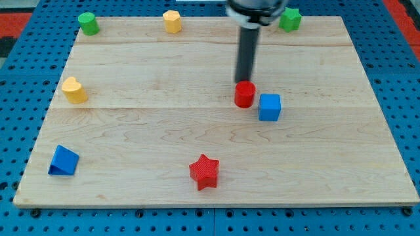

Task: Move red circle towards center

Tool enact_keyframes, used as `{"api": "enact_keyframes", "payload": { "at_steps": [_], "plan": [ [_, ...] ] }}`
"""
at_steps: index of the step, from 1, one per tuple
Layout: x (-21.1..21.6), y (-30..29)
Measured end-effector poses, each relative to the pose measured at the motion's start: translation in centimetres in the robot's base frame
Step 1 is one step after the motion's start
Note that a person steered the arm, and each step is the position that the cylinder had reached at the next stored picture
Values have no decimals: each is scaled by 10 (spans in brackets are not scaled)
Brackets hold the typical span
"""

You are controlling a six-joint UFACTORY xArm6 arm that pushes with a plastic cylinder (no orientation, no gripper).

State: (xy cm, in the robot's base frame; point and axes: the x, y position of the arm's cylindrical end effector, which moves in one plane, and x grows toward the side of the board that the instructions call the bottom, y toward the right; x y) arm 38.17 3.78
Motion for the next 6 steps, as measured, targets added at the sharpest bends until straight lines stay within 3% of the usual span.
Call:
{"api": "enact_keyframes", "payload": {
  "at_steps": [2,3,4,5,6],
  "plan": [
    [0,35],
    [-1,87],
    [20,99],
    [28,14],
    [31,-111]
  ]
}}
